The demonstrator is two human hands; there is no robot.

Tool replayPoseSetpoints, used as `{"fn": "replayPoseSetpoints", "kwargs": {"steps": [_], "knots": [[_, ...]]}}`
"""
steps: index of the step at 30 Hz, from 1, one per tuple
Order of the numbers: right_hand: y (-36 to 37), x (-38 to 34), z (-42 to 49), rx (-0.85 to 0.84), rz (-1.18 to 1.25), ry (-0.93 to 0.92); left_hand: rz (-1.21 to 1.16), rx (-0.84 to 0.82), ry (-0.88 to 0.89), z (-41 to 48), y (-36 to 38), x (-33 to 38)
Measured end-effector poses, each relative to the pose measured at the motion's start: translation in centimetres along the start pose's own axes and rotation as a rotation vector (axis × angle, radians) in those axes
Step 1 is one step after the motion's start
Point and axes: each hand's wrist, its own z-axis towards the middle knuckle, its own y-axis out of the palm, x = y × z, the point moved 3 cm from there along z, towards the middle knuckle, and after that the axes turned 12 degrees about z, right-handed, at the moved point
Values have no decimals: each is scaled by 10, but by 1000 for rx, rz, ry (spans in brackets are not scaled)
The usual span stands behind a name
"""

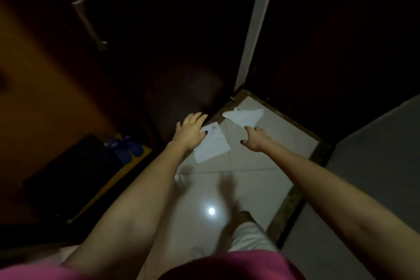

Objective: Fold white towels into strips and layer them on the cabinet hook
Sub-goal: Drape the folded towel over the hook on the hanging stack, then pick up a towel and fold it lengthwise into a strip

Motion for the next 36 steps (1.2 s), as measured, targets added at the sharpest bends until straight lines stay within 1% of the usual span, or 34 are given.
{"fn": "replayPoseSetpoints", "kwargs": {"steps": [2,4,9,16,19,21,23,26,29,34,36], "knots": [[-3,36,10,7,49,54,10,-47,47,27,13,30],[-11,65,25,16,45,72,50,-61,93,59,19,57],[-52,117,92,7,12,31,167,-73,173,157,23,115],[-157,186,238,17,-76,-43,122,-47,139,332,12,163],[-184,214,298,61,-130,-65,105,-23,114,397,19,175],[-192,233,340,64,-101,-54,108,-18,107,436,33,180],[-188,250,386,28,-31,-46,123,-40,109,476,55,179],[-172,277,467,95,-82,-79,230,-39,155,545,102,172],[-144,302,554,160,10,-77,301,-38,174,613,161,156],[-68,343,698,211,19,-108,326,-12,153,729,281,124],[-29,363,757,204,39,-107,284,0,133,776,332,111]]}}
